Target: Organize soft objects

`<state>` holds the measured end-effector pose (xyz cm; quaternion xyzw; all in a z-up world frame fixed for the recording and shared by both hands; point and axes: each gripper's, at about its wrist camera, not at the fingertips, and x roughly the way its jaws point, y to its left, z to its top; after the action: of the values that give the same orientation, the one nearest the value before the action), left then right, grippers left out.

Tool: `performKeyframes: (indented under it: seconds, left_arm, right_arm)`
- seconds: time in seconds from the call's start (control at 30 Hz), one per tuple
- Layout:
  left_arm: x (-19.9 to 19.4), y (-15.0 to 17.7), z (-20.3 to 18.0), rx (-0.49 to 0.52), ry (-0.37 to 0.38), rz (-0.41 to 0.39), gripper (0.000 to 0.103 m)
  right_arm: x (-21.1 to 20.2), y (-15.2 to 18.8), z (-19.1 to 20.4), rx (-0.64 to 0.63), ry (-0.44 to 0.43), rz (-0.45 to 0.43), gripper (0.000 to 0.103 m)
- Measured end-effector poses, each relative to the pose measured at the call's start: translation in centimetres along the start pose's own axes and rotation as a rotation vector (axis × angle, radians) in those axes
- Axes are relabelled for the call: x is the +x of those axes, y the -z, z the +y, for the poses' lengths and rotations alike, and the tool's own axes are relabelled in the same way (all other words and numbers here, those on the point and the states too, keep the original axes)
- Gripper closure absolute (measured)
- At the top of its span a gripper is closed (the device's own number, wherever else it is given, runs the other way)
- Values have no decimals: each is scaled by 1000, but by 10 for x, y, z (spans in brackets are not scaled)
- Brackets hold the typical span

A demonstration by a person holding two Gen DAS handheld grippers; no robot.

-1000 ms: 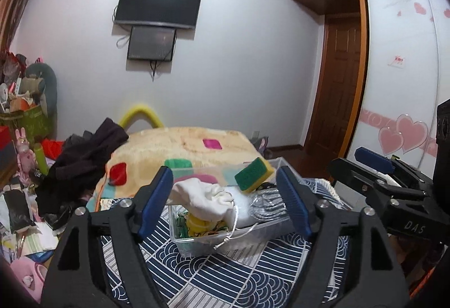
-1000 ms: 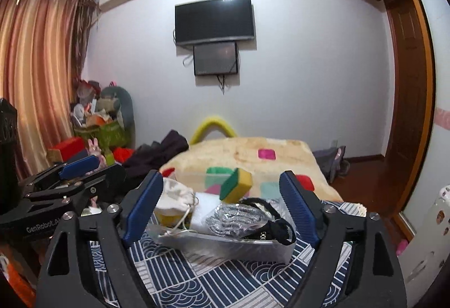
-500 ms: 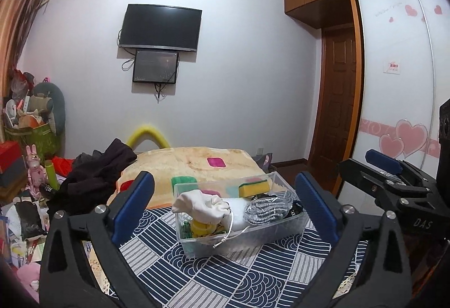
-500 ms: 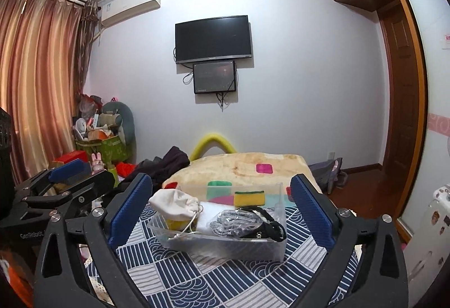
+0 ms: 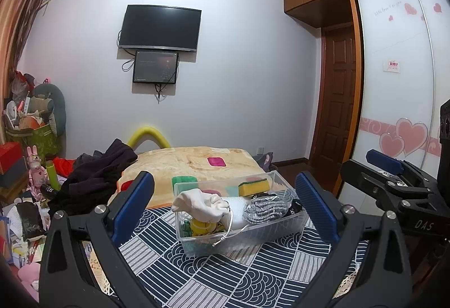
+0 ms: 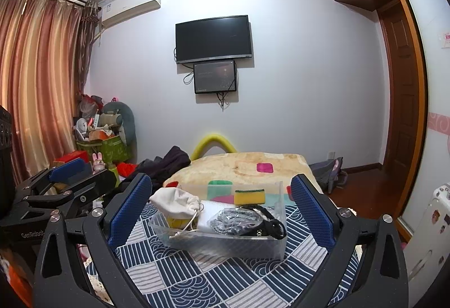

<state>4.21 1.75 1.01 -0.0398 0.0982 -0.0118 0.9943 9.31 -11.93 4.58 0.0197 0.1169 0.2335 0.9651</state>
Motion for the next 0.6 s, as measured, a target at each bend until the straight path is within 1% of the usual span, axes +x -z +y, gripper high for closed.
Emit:
performKeyframes:
  seconds: [0.6]
  left_arm:
    - [1,-1,-1,-7,0,7,1]
  right_arm:
    - [0,0,0,0,-1,0,4]
